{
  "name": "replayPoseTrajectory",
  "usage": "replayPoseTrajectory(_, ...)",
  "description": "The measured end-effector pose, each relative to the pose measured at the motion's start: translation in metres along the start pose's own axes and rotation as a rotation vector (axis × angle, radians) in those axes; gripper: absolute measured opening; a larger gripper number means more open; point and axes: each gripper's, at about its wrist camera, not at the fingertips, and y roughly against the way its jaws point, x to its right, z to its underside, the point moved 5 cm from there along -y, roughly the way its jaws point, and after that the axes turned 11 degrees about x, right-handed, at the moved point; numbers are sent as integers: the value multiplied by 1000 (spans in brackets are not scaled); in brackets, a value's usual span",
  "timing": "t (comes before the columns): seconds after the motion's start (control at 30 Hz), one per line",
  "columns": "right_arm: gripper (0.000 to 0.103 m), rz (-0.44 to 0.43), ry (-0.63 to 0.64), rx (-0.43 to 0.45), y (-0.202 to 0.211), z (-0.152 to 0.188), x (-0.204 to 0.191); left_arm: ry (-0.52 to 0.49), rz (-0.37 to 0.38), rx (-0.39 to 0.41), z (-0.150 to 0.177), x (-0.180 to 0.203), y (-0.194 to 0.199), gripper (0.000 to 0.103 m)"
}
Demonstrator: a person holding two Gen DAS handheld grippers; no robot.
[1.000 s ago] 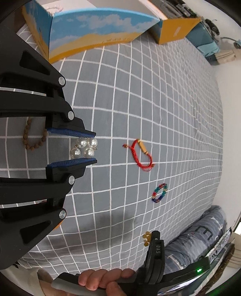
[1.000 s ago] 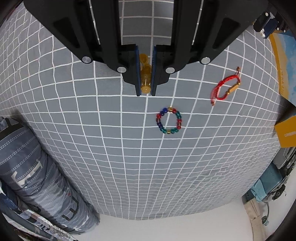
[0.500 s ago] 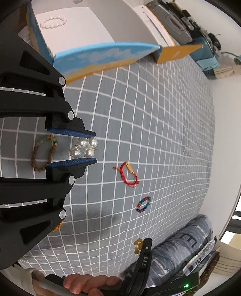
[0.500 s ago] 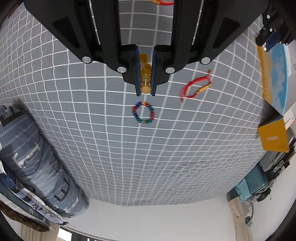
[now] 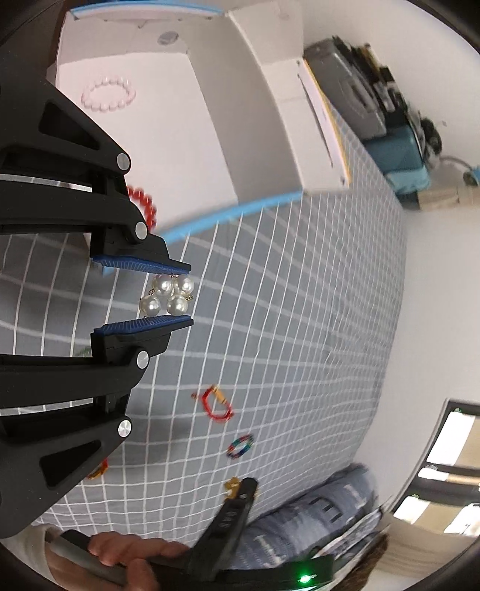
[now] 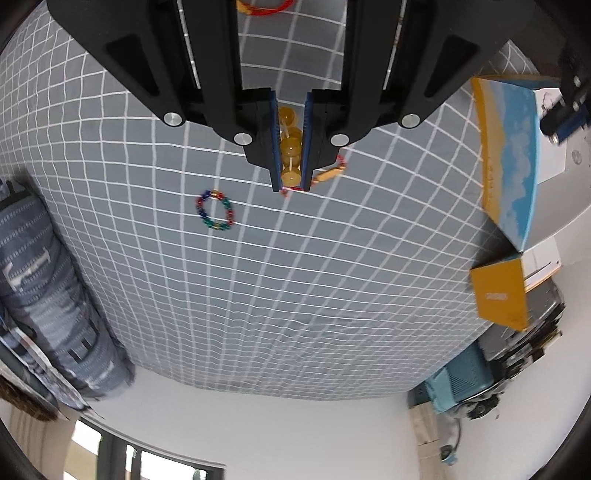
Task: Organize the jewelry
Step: 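Carry the pearls and amber beads over the white box with both tools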
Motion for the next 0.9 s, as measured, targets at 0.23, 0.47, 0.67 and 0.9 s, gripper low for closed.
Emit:
replayPoseTrajectory(0.23,9,-52,63,7,1,-1,-51,49,-76,25,-8,-52,13,22)
replayPoseTrajectory(0.47,9,-111,123,12,4,-1,-106,79,-157,39,-5,-100,25,22)
replayPoseTrajectory(0.67,9,-169,180,23,12,2,-159,124,-218,34,1,-144,35,22)
replayPoseTrajectory(0.9,9,-240,226,44,29,3,-211,177,-276,36,9,-185,47,22)
